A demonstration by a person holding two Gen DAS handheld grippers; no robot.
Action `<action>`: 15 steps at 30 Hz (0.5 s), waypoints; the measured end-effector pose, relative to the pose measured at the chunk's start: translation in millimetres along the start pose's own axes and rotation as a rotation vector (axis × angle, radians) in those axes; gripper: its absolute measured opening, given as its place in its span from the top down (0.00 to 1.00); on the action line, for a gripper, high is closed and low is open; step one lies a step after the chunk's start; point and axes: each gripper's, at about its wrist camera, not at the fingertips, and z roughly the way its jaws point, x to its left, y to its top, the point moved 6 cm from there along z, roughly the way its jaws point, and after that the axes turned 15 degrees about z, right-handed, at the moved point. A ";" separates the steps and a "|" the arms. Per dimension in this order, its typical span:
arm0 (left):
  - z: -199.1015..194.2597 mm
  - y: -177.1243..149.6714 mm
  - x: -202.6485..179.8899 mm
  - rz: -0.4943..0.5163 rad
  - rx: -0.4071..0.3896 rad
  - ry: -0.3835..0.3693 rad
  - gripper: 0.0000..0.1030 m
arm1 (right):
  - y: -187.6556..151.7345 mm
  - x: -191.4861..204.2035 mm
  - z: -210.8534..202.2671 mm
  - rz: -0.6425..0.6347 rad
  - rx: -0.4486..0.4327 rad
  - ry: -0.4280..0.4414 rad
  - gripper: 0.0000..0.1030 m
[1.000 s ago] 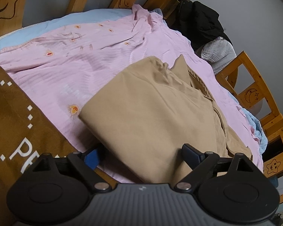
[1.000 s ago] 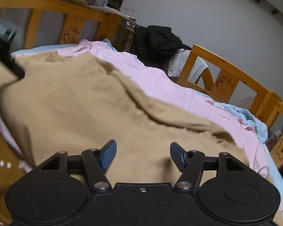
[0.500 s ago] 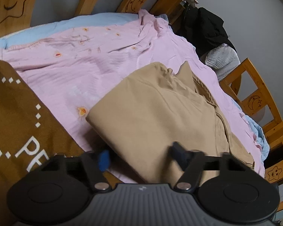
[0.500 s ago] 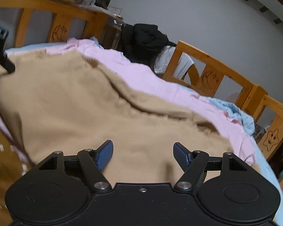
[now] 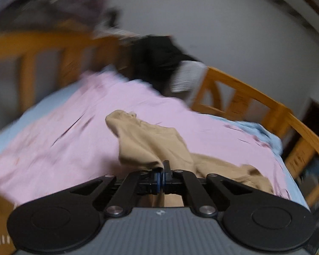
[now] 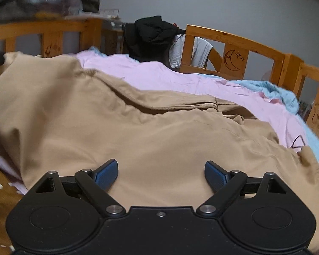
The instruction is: Fold large clothes
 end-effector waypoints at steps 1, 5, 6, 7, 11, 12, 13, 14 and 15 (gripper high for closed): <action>0.2 8.1 -11.5 0.042 -0.002 -0.019 1.00 | 7.0 -7.1 -3.5 0.045 0.006 0.005 0.13; 4.6 30.4 -60.2 0.206 0.014 -0.091 1.00 | 52.0 -40.6 -19.7 0.252 0.004 0.057 0.13; 6.7 32.8 -73.6 0.243 0.019 -0.104 1.00 | 66.5 -52.5 -24.5 0.339 0.014 0.106 0.13; 8.9 35.0 -88.4 0.287 0.022 -0.121 1.00 | 78.8 -64.0 -29.5 0.423 0.023 0.158 0.12; 18.4 31.0 -148.6 0.460 0.035 -0.183 1.00 | 118.9 -114.7 -42.8 0.799 0.126 0.431 0.00; 21.4 26.6 -162.9 0.498 0.042 -0.197 1.00 | 125.6 -124.6 -42.0 0.874 0.172 0.491 0.01; 24.6 21.0 -178.6 0.533 0.053 -0.217 1.00 | 130.6 -132.3 -40.3 0.927 0.212 0.528 0.01; 26.2 15.5 -193.5 0.561 0.062 -0.237 1.00 | 134.2 -139.3 -37.9 0.973 0.252 0.553 0.01; 27.8 9.5 -206.6 0.585 0.066 -0.255 1.00 | 137.2 -142.7 -36.2 0.991 0.277 0.560 0.01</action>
